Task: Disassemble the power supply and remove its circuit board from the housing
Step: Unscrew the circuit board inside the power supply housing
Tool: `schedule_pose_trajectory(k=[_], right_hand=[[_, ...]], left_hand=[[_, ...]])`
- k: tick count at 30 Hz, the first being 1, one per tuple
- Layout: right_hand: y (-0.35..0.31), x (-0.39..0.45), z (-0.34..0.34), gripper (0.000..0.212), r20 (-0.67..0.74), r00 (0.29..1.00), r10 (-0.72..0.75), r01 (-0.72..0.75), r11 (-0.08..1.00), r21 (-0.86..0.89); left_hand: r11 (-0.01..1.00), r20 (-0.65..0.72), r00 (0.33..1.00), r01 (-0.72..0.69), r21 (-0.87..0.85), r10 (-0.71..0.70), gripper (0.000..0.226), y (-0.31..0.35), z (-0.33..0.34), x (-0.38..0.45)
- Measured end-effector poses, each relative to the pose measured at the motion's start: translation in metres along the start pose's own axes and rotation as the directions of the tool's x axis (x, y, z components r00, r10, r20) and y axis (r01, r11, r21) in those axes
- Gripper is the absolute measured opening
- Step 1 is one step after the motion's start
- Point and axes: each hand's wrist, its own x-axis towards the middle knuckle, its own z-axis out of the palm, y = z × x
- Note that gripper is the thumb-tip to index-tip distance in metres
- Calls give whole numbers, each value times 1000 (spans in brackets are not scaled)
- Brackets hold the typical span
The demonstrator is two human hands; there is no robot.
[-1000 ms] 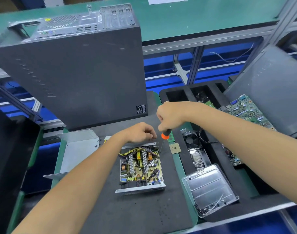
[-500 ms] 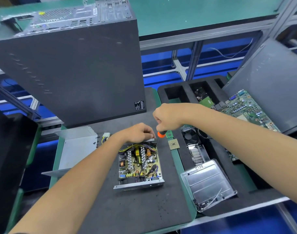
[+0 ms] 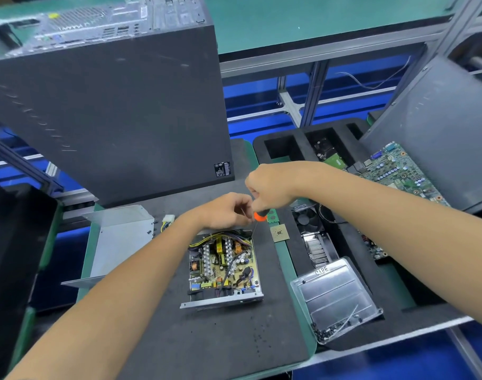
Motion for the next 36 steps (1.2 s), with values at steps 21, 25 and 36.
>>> schedule_pose_trajectory(k=[21, 25, 36], right_hand=[[29, -20, -55, 30, -154, 982, 113, -96, 988, 118], [28, -19, -67, 29, -162, 979, 122, -101, 986, 133], [5, -2, -91, 22, -255, 960, 112, -72, 984, 163]], left_hand=[[995, 77, 997, -30, 100, 23, 13, 6, 17, 14], [999, -29, 999, 22, 42, -21, 5, 2, 17, 18], [989, -324, 945, -1, -151, -48, 15, -27, -20, -2]])
